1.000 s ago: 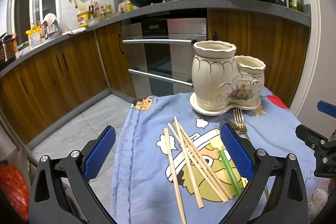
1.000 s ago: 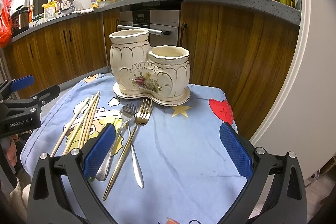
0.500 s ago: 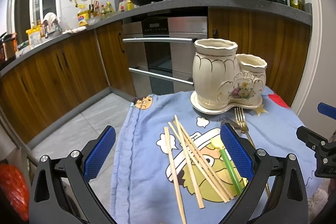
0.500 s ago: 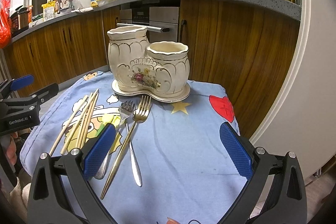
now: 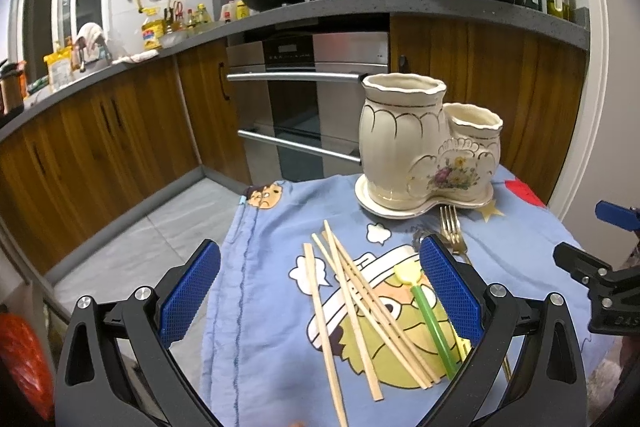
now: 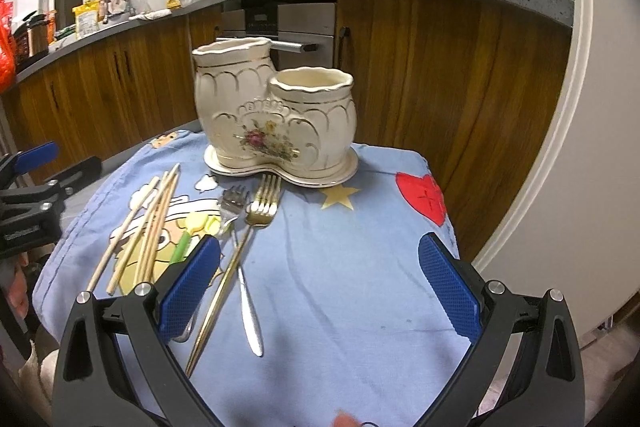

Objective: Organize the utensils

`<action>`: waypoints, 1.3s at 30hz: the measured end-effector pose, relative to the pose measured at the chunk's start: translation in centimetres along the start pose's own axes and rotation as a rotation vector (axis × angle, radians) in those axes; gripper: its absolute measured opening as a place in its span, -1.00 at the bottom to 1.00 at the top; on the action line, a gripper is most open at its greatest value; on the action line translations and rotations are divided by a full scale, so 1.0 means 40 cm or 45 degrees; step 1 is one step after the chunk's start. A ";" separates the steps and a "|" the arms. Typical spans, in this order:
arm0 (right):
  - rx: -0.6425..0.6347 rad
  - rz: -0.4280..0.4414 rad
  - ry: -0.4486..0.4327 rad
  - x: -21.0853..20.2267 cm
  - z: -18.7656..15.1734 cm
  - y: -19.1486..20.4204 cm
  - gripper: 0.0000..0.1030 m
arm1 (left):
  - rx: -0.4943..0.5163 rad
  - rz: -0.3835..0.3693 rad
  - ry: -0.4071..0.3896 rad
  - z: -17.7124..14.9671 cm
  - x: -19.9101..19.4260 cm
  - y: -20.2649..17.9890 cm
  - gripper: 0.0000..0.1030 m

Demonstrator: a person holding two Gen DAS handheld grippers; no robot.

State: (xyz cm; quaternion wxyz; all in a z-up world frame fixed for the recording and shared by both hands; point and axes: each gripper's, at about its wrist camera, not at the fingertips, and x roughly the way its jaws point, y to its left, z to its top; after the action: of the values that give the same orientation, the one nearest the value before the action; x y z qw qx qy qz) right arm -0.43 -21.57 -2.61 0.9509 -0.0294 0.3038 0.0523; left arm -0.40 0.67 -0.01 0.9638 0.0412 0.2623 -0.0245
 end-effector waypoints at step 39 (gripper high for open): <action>-0.038 0.342 0.231 0.153 0.027 0.055 -0.24 | 0.095 -0.094 0.437 -0.095 0.196 0.011 -0.35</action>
State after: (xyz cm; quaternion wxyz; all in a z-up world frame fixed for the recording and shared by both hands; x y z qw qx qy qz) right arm 4.88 -18.77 -5.35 0.9034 -0.0073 0.3888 0.1806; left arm 4.47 1.25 -7.21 0.9011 0.0707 0.4232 -0.0623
